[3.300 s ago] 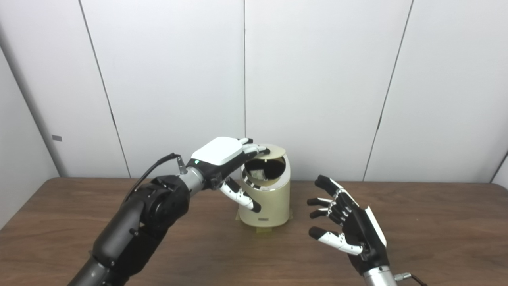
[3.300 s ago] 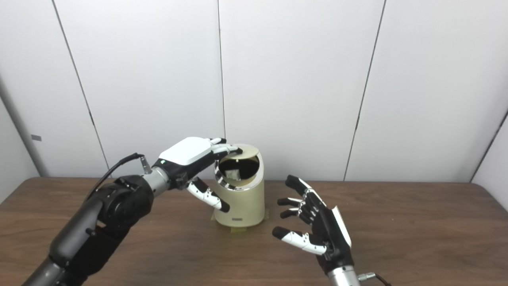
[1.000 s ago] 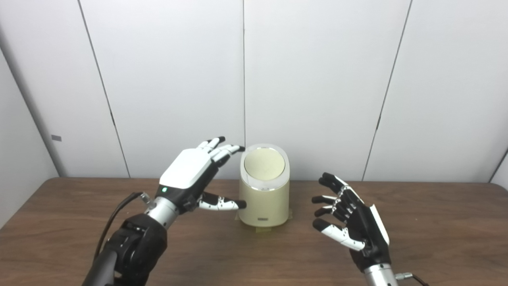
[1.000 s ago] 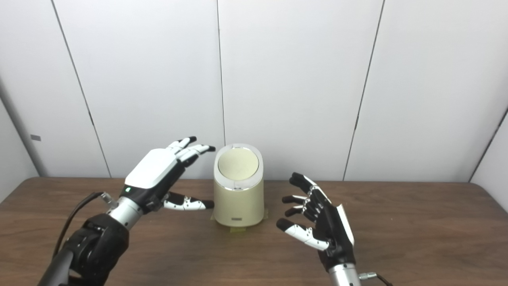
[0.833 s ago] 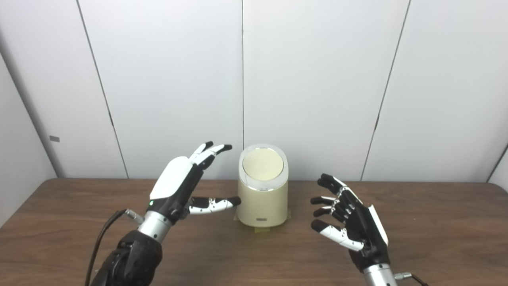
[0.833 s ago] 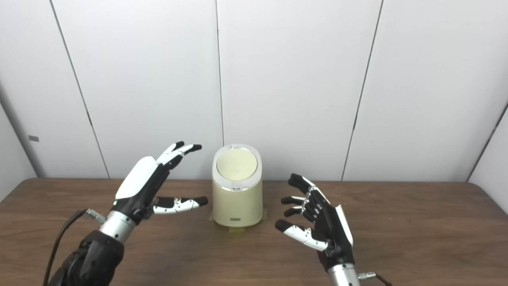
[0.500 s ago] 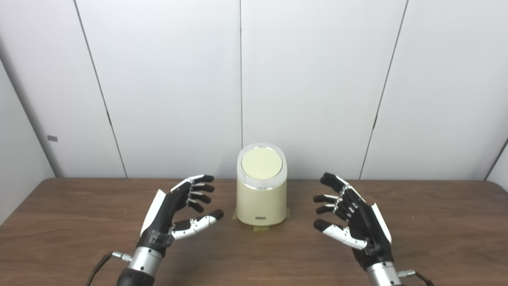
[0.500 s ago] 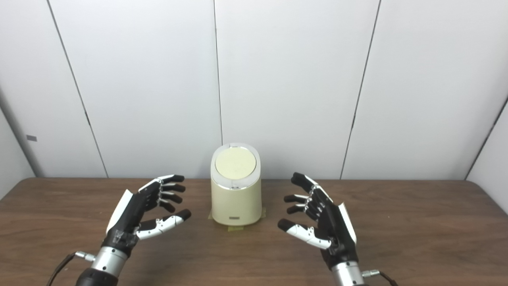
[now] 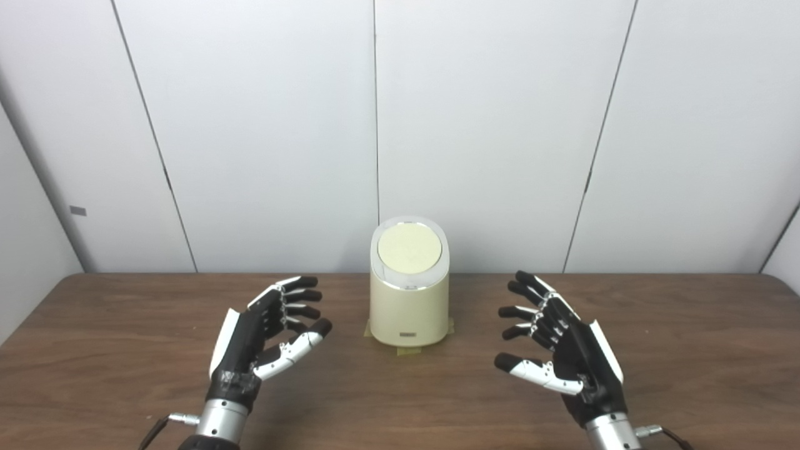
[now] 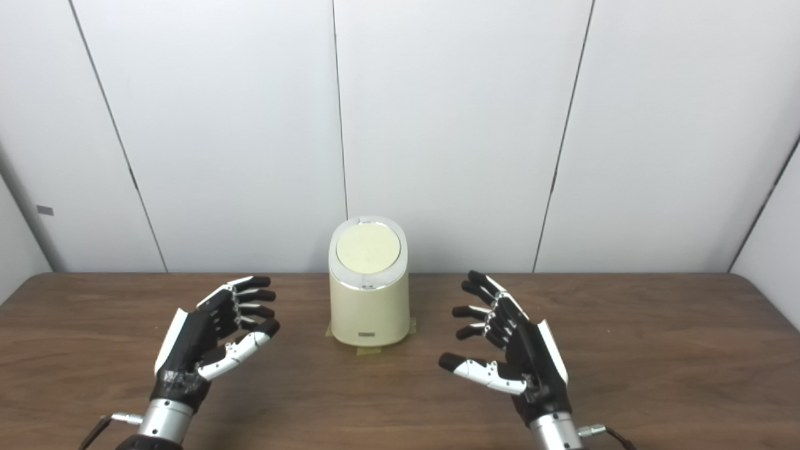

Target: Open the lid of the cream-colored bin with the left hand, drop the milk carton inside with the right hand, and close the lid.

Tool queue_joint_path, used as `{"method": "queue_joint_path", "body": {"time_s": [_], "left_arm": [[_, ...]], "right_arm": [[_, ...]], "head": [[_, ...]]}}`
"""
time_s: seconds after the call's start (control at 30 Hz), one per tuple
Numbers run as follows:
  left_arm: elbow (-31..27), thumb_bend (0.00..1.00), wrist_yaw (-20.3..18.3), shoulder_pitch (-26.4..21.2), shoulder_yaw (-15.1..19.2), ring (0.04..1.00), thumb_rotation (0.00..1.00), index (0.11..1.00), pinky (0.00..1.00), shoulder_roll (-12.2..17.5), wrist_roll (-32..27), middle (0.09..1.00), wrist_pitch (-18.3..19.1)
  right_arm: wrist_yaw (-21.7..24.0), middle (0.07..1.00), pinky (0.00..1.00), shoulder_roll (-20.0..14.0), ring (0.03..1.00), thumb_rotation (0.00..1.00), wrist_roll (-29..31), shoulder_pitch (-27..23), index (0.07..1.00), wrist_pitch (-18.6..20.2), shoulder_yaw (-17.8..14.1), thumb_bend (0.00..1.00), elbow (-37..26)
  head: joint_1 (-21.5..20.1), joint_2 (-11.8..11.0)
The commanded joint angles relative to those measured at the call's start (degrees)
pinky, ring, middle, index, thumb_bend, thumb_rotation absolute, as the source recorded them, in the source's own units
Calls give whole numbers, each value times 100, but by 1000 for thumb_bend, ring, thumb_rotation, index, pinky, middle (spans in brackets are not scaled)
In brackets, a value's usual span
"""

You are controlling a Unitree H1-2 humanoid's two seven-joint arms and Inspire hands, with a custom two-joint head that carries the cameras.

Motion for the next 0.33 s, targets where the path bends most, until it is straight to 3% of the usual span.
{"method": "queue_joint_path", "body": {"time_s": [0.0, 0.3], "left_arm": [[-116, 665, 72, -108, 22, 637, 254, 754, 496, 56, -59, 717, -32], [-85, 664, 102, -54, -6, 663, 221, 768, 532, 52, -4, 735, -123]], "right_arm": [[-46, 846, 532, -37, 702, 277, -101, -143, 854, -108, -1, 807, -211], [-76, 842, 542, -14, 700, 259, -158, -129, 852, -84, -54, 787, -244]], "head": [[-1, 2], [23, -39]]}}
